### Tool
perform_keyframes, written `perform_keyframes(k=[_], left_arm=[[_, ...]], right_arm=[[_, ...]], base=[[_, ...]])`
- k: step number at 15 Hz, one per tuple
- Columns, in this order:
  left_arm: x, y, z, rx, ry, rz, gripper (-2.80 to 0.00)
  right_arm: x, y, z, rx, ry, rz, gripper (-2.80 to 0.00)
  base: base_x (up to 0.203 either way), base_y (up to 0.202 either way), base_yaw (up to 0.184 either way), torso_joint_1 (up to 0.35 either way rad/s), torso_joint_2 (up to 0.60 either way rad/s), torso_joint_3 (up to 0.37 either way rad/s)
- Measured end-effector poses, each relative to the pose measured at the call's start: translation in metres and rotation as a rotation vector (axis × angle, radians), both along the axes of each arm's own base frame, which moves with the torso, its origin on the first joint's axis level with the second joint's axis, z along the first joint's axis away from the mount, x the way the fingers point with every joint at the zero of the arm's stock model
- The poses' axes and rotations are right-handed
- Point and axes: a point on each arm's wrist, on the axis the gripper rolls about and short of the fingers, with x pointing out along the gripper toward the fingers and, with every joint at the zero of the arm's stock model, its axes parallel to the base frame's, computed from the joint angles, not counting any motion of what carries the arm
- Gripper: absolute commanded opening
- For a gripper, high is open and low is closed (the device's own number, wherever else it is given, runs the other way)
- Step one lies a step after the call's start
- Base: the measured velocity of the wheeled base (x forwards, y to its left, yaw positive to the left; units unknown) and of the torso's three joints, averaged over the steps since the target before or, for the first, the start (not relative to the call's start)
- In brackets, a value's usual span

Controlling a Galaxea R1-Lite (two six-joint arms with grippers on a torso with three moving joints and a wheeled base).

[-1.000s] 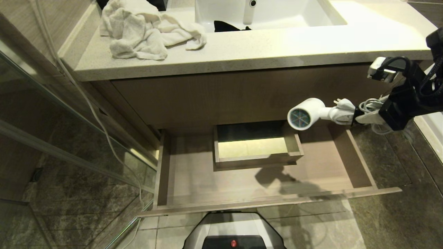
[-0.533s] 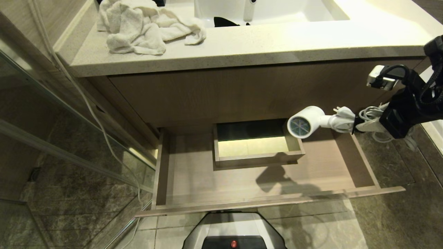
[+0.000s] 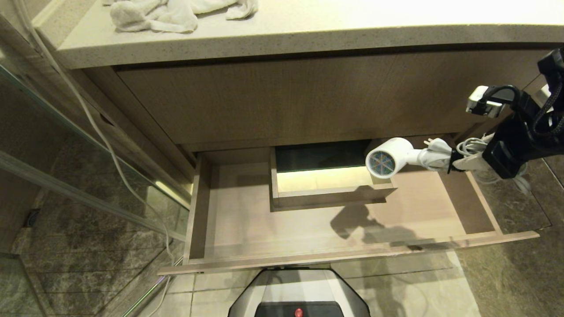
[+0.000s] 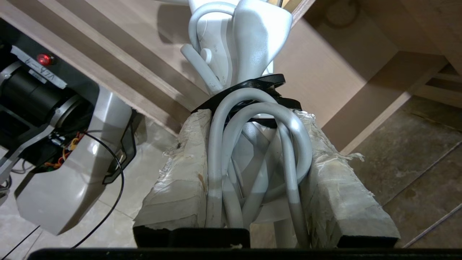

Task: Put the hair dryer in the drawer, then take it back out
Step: Put it into the drawer

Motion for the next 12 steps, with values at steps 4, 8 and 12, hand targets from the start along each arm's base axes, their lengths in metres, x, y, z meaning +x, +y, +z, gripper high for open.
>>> perform_keyframes(k=[4,8,12], left_arm=[[0.0,0.0,0.0,0.0,-0.001,0.0,-2.8],[0.0,0.0,0.0,0.0,-0.001,0.0,-2.8],[0.0,0.0,0.0,0.0,-0.001,0.0,-2.8]], right_arm=[[0.002,-0.005,-0.002,0.001,0.003,-0.018,-2.8],[0.004,-0.017,-0.009,0.002,0.027,-0.063,-2.8],[0.002,-0.043,-0.02,0.007,0.082,-0.155,-2.8]], base=[[0.0,0.0,0.0,-0.083,0.4,0.3],[0.0,0.0,0.0,0.095,0.19,0.324],[0.0,0.0,0.0,0.073,0.05,0.093]])
